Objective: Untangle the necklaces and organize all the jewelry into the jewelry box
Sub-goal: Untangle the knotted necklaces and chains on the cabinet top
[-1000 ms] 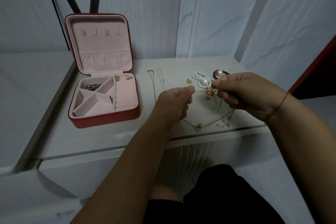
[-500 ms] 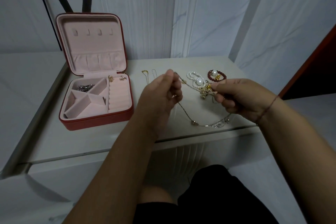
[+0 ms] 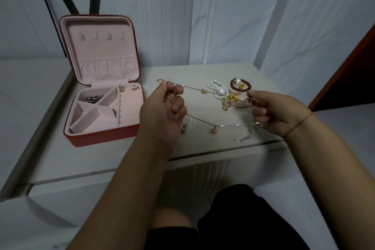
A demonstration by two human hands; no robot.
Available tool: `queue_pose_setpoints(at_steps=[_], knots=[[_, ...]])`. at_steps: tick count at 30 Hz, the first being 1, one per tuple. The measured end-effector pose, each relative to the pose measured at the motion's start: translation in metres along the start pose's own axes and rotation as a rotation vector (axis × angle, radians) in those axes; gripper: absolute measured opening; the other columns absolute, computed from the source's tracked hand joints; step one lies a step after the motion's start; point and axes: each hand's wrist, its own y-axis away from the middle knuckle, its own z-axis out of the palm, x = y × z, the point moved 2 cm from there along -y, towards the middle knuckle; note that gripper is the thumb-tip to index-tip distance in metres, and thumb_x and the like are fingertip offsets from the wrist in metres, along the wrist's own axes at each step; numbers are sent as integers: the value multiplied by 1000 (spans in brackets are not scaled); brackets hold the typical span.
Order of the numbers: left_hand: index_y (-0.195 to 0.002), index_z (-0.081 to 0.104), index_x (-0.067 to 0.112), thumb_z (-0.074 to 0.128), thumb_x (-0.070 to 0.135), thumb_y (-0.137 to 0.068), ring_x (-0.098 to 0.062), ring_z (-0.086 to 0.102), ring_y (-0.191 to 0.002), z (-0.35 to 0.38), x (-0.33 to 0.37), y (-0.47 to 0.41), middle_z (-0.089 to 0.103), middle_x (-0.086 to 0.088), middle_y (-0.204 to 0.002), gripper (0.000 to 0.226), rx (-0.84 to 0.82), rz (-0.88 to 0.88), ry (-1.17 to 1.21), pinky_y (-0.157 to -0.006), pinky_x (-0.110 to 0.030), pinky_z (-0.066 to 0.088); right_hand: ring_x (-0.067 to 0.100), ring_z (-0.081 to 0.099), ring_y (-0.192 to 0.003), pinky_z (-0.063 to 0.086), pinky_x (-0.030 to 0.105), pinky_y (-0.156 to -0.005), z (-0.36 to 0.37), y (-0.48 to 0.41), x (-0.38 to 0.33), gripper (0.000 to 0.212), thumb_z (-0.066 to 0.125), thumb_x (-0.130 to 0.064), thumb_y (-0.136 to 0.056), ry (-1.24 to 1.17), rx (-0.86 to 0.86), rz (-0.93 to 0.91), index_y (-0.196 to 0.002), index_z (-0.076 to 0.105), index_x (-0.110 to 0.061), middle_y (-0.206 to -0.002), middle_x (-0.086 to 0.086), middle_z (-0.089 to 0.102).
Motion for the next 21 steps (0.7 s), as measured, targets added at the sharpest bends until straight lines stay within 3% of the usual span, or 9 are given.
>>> queue_pose_setpoints(at_steps=[4, 8, 11, 14, 18, 21], knots=[[-69, 44, 17, 38, 25, -100, -7, 23, -39, 1, -5, 5, 43, 0, -63, 32, -7, -22, -334, -36, -18, 16, 2, 31, -32, 17, 12, -33, -5, -2, 0, 19, 52, -19, -95, -60, 11, -53, -77, 49, -18, -51, -7, 51], [-64, 49, 14, 44, 29, -98, -10, 34, -45, 10, -14, 10, 43, 0, -57, 37, -5, 67, -973, -48, -23, 30, 4, 34, -36, 22, 13, -35, -2, 2, -3, 16, 55, -16, -93, -97, 8, -137, -78, 51, -18, -56, -2, 45], [-70, 56, 10, 48, 29, -97, -10, 44, -57, 17, -24, 15, 52, -1, -62, 34, -68, 168, -1235, -58, -24, 35, 6, 38, -39, 27, 14, -37, 4, 9, -8, 14, 55, -13, -93, -101, -12, -197, -79, 56, -15, -53, -2, 50], [-80, 58, 8, 51, 29, -95, -12, 49, -66, 17, -31, 13, 59, -6, -74, 27, -46, 221, -1333, -61, -22, 39, 7, 43, -41, 32, 14, -40, 9, 16, -12, 14, 55, -11, -92, -76, -30, -253, -79, 58, -15, -51, -3, 53], [-97, 57, 15, 52, 29, -95, -4, 49, -71, 18, -35, 11, 53, 8, -76, 14, -23, 203, -1315, -63, -17, 39, 7, 51, -44, 43, 16, -45, 14, 22, -15, 13, 56, -12, -92, 9, -52, -309, -79, 58, -15, -54, -3, 57], [-117, 60, 16, 54, 29, -94, -7, 55, -93, 21, -37, 11, 60, 4, -102, 27, -77, 250, -1287, -80, -19, 45, 10, 58, -48, 48, 18, -48, 18, 25, -15, 9, 57, -12, -92, 37, -71, -333, -83, 59, -12, -60, 1, 61]])
